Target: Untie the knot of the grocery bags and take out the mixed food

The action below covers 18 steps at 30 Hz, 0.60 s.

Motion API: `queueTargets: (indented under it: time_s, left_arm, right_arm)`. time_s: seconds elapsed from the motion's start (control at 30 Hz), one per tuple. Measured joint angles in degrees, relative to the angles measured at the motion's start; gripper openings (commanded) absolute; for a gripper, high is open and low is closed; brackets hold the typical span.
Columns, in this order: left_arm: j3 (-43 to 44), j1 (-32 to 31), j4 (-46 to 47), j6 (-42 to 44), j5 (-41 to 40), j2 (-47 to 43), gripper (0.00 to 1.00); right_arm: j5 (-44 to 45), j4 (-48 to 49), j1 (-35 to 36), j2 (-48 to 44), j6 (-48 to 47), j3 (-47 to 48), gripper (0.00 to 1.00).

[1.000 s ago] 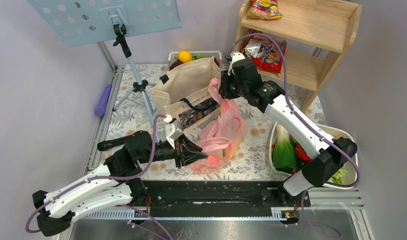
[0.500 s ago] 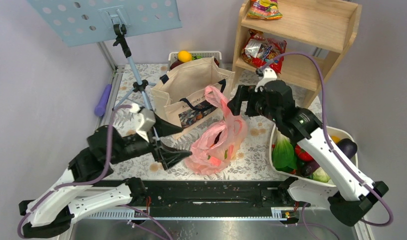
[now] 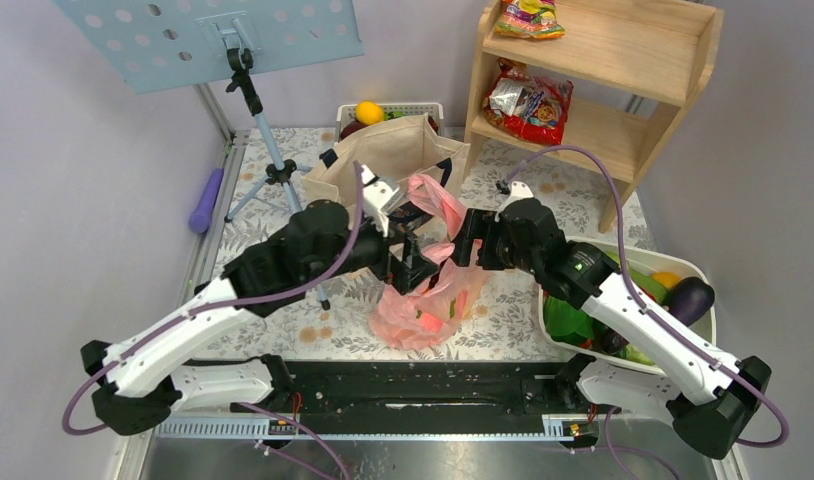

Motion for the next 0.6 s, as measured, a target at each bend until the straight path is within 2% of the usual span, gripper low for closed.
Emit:
queueTargets:
  time_s: [0.1,0.17,0.2,0.27,0.3,0.33,0.37,0.4,0.43,0.6]
  left_arm:
    - [0.02,0.00,0.28,-0.26,1.33,3.15,0.99]
    - [0.09,0.00,0.44,-0.26,2.14,4.70,0.91]
    - [0.15,0.00,0.44,-0.26,2.62,5.53,0.81]
    - [0.26,0.02,0.42,-0.22,3.58,6.86,0.40]
    - [0.26,0.04,0.22,-0.02,4.33,7.32,0.22]
    - [0.28,0.11,-0.31,1.14,5.60,7.74,0.08]
    - [0.28,0.15,-0.81,1.60,6.67,7.85,0.00]
    - [0.17,0.13,-1.44,2.69,7.82,7.78,0.00]
    - [-0.22,0.13,-1.51,3.04,8.55,7.30,0.00]
    - [-8.66,0.13,-2.40,3.93,8.02,-3.56,0.00]
  right_arm:
    - [0.07,1.46,1.25,0.00,1.51,-0.72,0.81]
    - [0.02,2.71,1.79,0.00,2.38,-1.31,0.71]
    - [0.00,3.39,1.92,0.00,2.71,-1.70,0.65]
    - [0.00,4.61,2.01,0.00,3.52,-2.91,0.46]
    - [-0.02,4.87,2.03,0.00,3.85,-3.52,0.36]
    - [0.00,5.01,2.03,0.00,4.13,-4.04,0.25]
    - [0.00,5.09,2.05,0.00,4.35,-4.46,0.15]
    - [-0.02,5.11,2.05,0.00,4.15,-4.68,0.04]
    - [0.00,5.16,2.05,0.00,4.26,-4.87,0.00]
    - [0.42,6.80,2.10,-1.18,4.15,-6.27,0.00]
